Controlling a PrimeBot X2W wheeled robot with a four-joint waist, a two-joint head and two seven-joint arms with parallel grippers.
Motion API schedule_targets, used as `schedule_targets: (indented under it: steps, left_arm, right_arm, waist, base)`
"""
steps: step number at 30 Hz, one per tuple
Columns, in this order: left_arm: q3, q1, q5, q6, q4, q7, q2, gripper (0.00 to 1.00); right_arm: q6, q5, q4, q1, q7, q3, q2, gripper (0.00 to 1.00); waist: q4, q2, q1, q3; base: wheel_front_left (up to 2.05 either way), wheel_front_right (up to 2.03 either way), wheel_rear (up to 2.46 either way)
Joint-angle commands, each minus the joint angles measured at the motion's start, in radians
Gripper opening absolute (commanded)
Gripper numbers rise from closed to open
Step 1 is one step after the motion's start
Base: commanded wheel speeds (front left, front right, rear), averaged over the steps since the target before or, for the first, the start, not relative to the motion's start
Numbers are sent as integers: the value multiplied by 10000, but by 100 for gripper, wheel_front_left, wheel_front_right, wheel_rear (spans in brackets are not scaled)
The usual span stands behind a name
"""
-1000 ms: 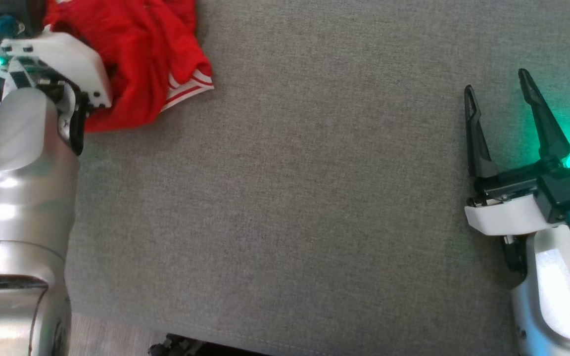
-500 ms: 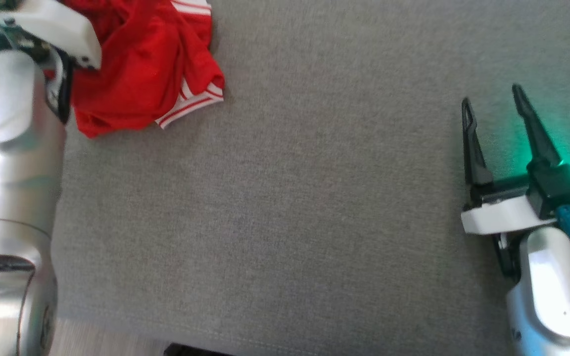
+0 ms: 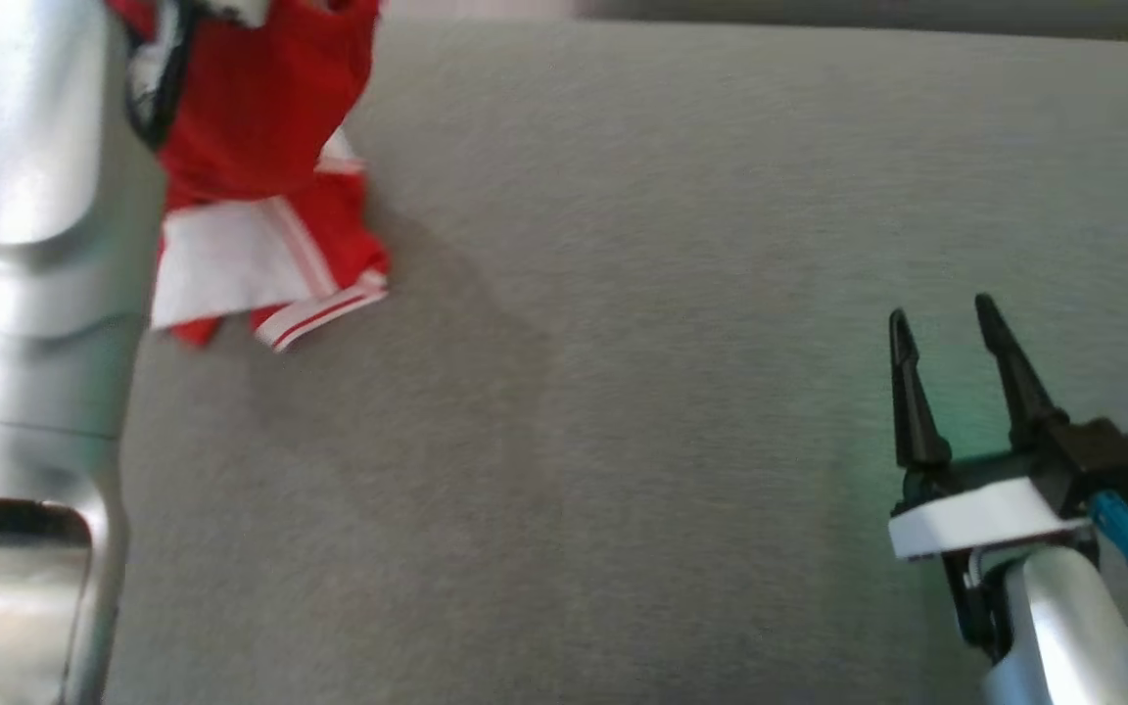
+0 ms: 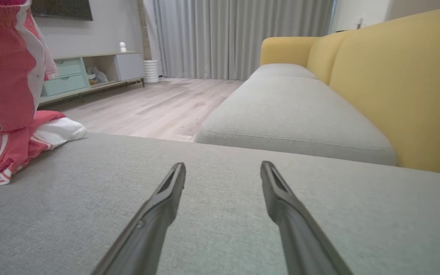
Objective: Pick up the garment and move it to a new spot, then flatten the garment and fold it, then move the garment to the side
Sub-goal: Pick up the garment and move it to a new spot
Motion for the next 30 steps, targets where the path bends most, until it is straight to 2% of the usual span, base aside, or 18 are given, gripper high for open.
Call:
schedule_targets:
  steps: [1,5,10,14,18,23,28,29,30]
  left_arm:
    - [-135,-690,-183,-72,-844,352,140,0]
    - [-764,-883,-505,-130,-1700,921,-206,0]
    - [-1449,-1118,-1080,-149,-2164,1129,-820,0]
    - [-1620,-1074,-1660,-150,-2022,923,-1240,0]
    - [-1871,-293,-2119,-113,-1448,563,-1400,0]
    - [-1919,1515,-2428,-4,-228,-163,-1234,0]
    - [-1617,3005,-2814,28,1289,-1191,-876,0]
    - [-1542,3214,-2869,77,1541,-1358,-852,40]
    - [-1494,3399,-2902,112,1744,-1487,-853,100]
  right_arm:
    - [-9,254,-328,180,6,300,28,100]
    - [-9,599,-518,349,6,430,28,100]
    - [-9,983,-822,493,6,541,29,100]
    - [-9,1253,-1055,440,6,686,29,100]
    - [-9,1489,-1159,318,6,830,29,100]
    - [-9,1760,-1147,242,6,864,29,100]
    - [-9,1884,-1027,191,6,866,29,100]
    - [-9,1898,-981,182,6,870,29,100]
    - [-9,1896,-929,175,6,872,29,100]
  waist:
    - [-1213,0,3,-930]
    - [-2238,0,3,-1128]
    - [-3475,0,3,-1100]
    - [-4280,0,3,-793]
    - [-4953,0,3,-422]
    - [-5332,0,3,43]
    - [-5121,0,3,340]
    - [-5020,0,3,352]
    - [-4901,0,3,343]
  base:
    - [0,0,0]
    - [0,0,0]
    - [0,0,0]
    - [0,0,0]
    - [0,0,0]
    - [0,0,0]
    - [0,0,0]
    - [0,0,0]
    - [0,0,0]
